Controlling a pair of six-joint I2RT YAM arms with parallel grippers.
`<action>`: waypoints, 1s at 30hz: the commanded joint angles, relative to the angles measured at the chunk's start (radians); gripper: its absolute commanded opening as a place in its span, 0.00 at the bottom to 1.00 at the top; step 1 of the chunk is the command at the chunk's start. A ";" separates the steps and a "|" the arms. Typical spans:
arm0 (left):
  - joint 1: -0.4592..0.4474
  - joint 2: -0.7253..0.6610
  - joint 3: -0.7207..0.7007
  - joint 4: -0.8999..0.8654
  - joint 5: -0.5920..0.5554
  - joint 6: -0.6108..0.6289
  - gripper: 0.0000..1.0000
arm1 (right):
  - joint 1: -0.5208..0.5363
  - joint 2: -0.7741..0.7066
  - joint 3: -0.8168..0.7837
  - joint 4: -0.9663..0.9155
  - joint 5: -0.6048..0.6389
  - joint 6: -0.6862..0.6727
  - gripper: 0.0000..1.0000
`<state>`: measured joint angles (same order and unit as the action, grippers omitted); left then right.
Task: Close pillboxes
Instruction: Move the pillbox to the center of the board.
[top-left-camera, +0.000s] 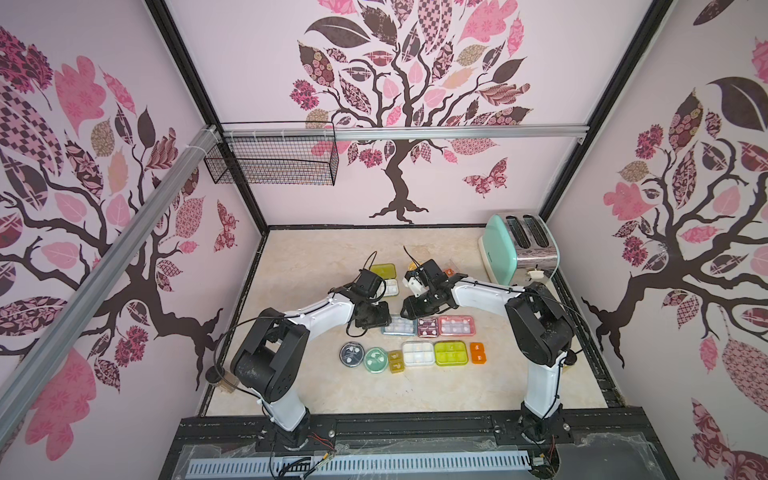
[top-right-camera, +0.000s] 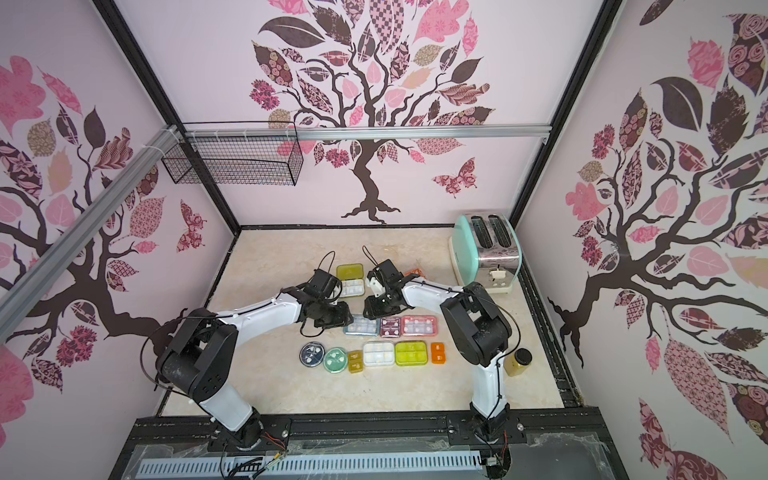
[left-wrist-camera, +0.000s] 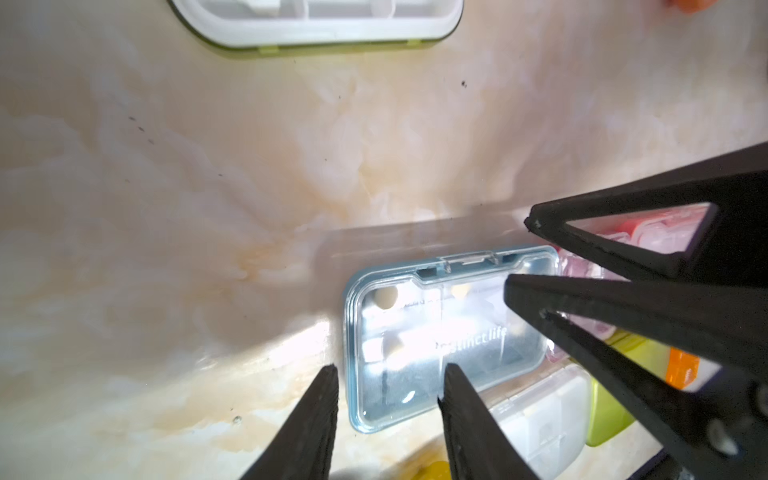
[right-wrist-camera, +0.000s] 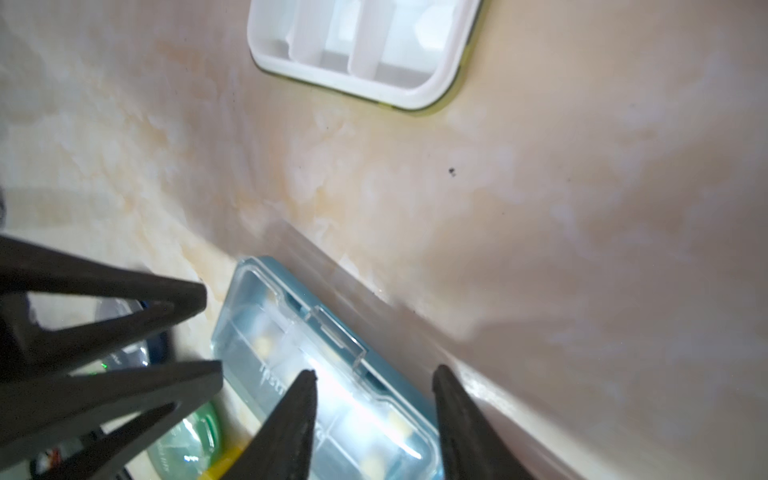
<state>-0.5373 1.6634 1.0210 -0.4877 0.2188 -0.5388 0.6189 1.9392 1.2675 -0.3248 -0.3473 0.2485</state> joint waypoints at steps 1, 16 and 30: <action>0.029 -0.035 0.089 -0.067 -0.058 0.056 0.44 | -0.006 -0.022 0.059 -0.021 0.053 -0.006 0.60; 0.197 0.195 0.297 -0.023 -0.093 0.127 0.48 | -0.033 0.093 0.365 -0.055 0.106 -0.066 0.58; 0.204 0.384 0.442 -0.117 -0.113 0.199 0.38 | -0.036 0.049 0.402 -0.128 0.101 -0.096 0.57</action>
<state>-0.3370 2.0224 1.4422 -0.5804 0.1165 -0.3630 0.5877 2.0335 1.6447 -0.4164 -0.2501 0.1707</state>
